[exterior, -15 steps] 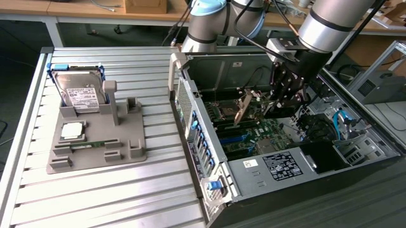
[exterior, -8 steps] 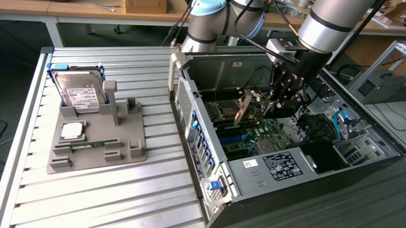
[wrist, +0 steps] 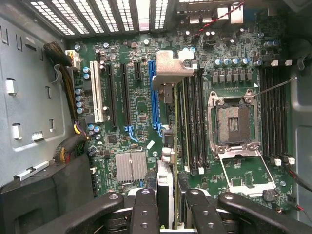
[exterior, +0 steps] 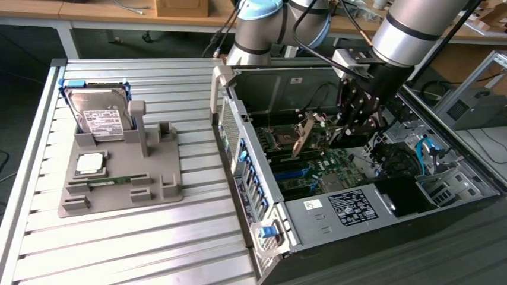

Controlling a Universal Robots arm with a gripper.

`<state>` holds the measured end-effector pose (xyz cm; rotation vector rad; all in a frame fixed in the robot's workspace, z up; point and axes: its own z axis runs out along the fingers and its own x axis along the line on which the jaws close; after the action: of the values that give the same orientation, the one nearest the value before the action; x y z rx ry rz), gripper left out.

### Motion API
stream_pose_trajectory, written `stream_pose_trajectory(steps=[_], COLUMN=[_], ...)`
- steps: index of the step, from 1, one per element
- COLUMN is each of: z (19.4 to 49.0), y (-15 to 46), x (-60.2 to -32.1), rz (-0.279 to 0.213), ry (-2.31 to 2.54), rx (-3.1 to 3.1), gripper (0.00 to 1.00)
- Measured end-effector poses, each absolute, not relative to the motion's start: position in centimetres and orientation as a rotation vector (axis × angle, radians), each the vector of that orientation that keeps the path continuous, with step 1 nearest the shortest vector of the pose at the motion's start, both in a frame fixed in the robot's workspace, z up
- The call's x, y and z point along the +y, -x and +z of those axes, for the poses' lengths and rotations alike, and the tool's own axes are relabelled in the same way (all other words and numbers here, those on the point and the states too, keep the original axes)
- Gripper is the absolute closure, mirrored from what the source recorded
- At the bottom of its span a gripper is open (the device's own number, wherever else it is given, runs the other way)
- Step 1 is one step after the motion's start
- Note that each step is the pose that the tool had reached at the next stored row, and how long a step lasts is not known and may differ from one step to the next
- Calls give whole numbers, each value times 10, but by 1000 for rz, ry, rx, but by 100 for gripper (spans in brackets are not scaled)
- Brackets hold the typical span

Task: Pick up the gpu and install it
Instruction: 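Insert the gpu into the slot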

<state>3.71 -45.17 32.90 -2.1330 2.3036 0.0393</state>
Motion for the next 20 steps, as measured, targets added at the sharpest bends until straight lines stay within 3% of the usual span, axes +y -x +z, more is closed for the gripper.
stream_pose_trajectory(steps=[20], z=[326], y=[-37], x=[-452], rz=[39], ry=[2147], rx=[2291], gripper=[73])
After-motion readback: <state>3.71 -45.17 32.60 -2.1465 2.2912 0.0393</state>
